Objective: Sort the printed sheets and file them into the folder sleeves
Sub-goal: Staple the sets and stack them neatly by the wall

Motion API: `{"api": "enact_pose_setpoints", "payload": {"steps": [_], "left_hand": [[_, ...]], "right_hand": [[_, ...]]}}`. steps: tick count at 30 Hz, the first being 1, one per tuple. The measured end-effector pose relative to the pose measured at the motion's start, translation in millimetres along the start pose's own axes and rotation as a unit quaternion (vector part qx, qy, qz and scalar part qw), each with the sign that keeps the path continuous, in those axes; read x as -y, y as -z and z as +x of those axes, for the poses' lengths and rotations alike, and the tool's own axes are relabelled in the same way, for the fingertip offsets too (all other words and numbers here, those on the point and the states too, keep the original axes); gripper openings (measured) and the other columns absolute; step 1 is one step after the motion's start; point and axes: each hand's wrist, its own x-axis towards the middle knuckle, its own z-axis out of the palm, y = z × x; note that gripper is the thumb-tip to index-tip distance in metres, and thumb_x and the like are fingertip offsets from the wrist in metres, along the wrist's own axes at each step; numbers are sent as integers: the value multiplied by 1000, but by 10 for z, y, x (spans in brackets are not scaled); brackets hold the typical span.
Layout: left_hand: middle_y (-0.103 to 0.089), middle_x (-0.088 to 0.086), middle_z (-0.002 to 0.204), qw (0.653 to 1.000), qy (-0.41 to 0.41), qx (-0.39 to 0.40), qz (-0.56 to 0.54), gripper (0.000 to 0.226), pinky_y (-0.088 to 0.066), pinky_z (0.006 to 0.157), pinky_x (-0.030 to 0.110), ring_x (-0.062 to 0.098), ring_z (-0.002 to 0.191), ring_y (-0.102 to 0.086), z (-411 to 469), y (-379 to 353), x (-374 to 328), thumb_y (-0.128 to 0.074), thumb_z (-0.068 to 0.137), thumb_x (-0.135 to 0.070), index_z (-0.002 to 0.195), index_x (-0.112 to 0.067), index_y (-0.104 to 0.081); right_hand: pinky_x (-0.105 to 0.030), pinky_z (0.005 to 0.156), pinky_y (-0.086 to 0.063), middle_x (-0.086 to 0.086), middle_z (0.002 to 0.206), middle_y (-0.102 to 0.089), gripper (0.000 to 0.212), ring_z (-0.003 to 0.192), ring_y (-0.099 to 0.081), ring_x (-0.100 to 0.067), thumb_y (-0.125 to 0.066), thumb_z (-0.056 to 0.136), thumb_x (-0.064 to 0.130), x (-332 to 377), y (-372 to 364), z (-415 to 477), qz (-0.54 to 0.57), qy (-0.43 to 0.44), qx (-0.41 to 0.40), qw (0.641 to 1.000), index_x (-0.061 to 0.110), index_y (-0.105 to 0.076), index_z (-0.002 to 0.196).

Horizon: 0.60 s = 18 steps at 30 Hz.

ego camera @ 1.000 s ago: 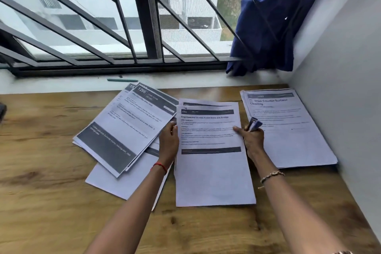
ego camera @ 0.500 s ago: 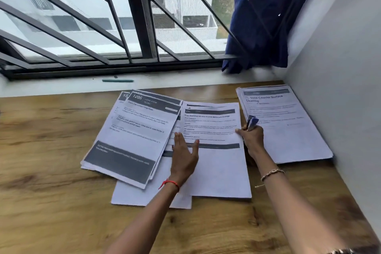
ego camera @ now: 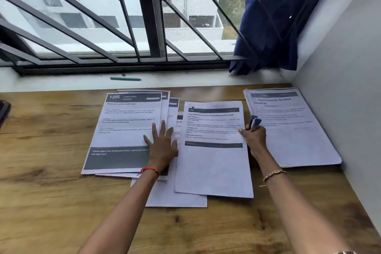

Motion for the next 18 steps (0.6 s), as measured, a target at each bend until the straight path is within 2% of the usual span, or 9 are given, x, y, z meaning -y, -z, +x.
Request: {"api": "enact_pose_setpoints", "payload": {"steps": [4, 7, 9, 12, 14, 18], "left_hand": [[1, 5, 158, 999, 36, -19, -14, 53, -10, 110, 62, 32, 144, 8, 12, 76, 199, -40, 97, -27, 147, -20, -24], [-2, 7, 158, 997, 57, -47, -4, 51, -15, 109, 62, 32, 144, 4, 33, 164, 334, -40, 94, -16, 144, -17, -30], [-2, 8, 158, 995, 76, -63, 5, 54, -14, 107, 64, 34, 144, 6, 44, 207, 423, -41, 89, -6, 142, -16, -32], [-3, 10, 158, 995, 80, -63, 1, 56, -10, 109, 62, 35, 144, 7, 27, 231, 505, -39, 87, 1, 141, -13, -35], [-13, 15, 156, 996, 54, -71, -20, 50, -13, 109, 60, 37, 143, -2, 1, 230, 533, -42, 86, 1, 135, -8, -44], [-46, 25, 136, 996, -16, -83, -27, 31, -44, 92, 58, 48, 125, -39, -56, 203, 600, -50, 80, -6, 107, 1, -63]], "right_hand": [[-37, 78, -49, -10, 74, -58, 33, 73, -56, -22, -69, 75, -6, 18, -91, -55, 13, -3, 15, 1000, 15, -47, 63], [-34, 72, -48, -1, 66, -56, 33, 66, -56, -19, -68, 77, -3, 43, -168, -121, -1, -12, 24, 1000, 18, -48, 62], [-26, 63, -45, 1, 64, -53, 33, 62, -53, -14, -66, 78, -5, 87, -245, -189, -3, -17, 23, 1000, 17, -47, 62], [-23, 57, -42, 0, 63, -52, 35, 61, -51, -13, -65, 77, -9, 121, -388, -254, -4, -21, 30, 999, 15, -46, 60], [-23, 57, -41, 0, 61, -51, 36, 60, -50, -14, -65, 76, -10, 150, -490, -308, -13, -11, 43, 999, 14, -46, 59], [-24, 54, -34, -1, 61, -48, 35, 63, -46, -16, -65, 74, -6, 220, -699, -395, -84, 13, 57, 995, 14, -44, 56]]}}
